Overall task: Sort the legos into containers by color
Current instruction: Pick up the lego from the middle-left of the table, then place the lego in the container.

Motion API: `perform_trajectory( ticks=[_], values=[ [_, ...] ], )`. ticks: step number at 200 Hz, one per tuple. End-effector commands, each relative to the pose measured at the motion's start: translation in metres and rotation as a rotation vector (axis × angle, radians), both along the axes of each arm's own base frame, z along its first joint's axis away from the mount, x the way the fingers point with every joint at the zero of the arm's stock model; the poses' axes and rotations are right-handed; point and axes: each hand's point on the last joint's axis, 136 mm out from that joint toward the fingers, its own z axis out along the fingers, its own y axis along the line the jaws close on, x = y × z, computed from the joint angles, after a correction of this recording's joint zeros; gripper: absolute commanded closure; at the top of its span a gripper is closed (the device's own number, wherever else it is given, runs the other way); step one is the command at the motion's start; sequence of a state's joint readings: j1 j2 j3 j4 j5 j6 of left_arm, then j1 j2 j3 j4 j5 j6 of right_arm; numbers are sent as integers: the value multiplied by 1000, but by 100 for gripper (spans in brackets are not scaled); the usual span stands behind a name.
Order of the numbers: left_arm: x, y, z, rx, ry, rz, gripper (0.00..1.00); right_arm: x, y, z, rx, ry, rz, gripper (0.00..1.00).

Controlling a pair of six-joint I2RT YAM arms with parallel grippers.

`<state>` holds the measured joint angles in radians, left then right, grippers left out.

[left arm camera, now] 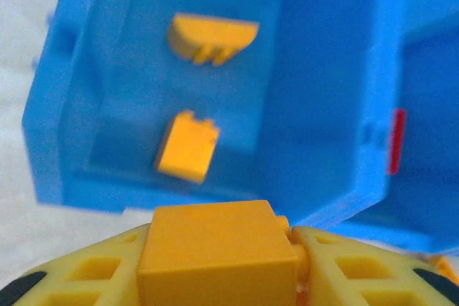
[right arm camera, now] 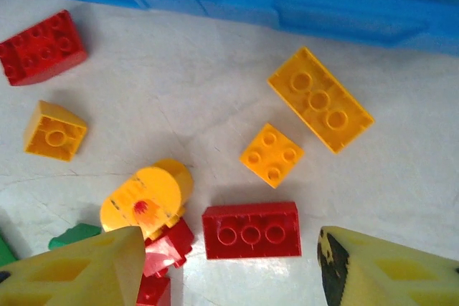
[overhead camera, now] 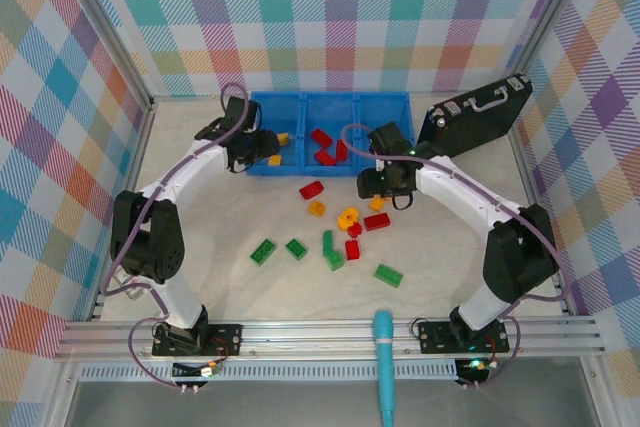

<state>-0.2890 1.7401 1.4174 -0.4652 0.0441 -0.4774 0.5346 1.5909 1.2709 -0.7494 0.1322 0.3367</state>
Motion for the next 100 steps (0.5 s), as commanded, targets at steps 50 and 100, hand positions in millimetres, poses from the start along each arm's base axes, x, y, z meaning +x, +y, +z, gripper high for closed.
perform_trajectory(
  ticks=[50, 100],
  values=[
    [48, -1, -6, 37, -74, 5, 54, 3, -41, -12, -5, 23, -153, 30],
    [76, -4, -14, 40, -86, 14, 54, 13, -48, -13, 120, 43, -239, 21]
  ],
)
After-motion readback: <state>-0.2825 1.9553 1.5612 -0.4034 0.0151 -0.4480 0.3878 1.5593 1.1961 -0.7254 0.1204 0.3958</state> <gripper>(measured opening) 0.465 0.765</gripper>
